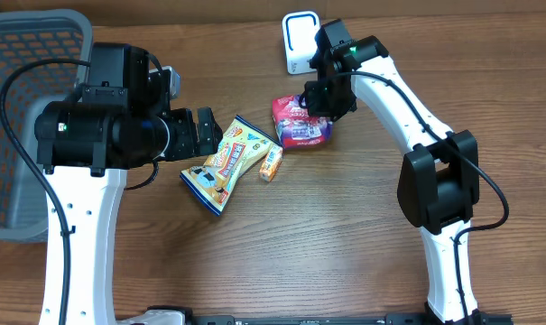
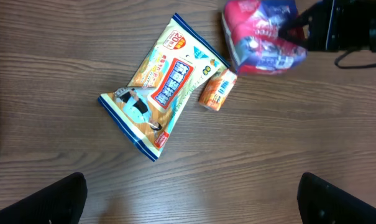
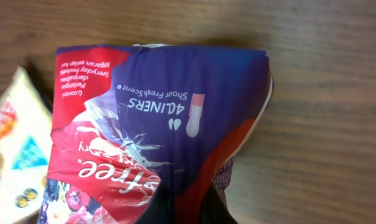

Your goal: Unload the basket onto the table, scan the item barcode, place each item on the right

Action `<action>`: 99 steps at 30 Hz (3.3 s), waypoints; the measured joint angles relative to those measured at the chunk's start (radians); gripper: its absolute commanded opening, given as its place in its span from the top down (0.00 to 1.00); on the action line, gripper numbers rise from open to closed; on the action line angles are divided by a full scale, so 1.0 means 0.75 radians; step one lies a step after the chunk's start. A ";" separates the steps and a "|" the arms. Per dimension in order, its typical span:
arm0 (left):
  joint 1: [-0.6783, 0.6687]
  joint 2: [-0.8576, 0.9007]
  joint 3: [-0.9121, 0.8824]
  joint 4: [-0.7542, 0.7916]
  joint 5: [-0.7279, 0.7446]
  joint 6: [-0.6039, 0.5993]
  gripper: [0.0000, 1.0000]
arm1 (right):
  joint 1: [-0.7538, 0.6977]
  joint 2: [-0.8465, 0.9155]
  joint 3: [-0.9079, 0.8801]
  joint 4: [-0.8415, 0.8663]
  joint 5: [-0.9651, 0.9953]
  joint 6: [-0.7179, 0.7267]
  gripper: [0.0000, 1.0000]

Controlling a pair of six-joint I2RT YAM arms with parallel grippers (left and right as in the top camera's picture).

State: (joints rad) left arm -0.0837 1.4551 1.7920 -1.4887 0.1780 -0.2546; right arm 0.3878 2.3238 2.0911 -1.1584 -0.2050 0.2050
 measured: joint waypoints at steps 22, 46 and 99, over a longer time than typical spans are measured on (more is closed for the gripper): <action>0.000 0.000 0.000 0.000 0.000 0.000 0.00 | -0.179 -0.084 -0.008 1.027 0.033 0.205 0.96; 0.000 0.000 0.000 0.000 0.000 0.000 0.00 | -0.792 -0.319 -0.002 0.401 0.206 0.307 0.96; 0.000 0.000 0.000 -0.001 0.000 0.000 0.00 | -1.331 -0.302 0.200 0.035 -0.725 0.078 0.00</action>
State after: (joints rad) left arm -0.0837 1.4551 1.7920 -1.4891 0.1780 -0.2546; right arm -0.6106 2.0975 2.2410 -1.1324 -0.7486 0.2638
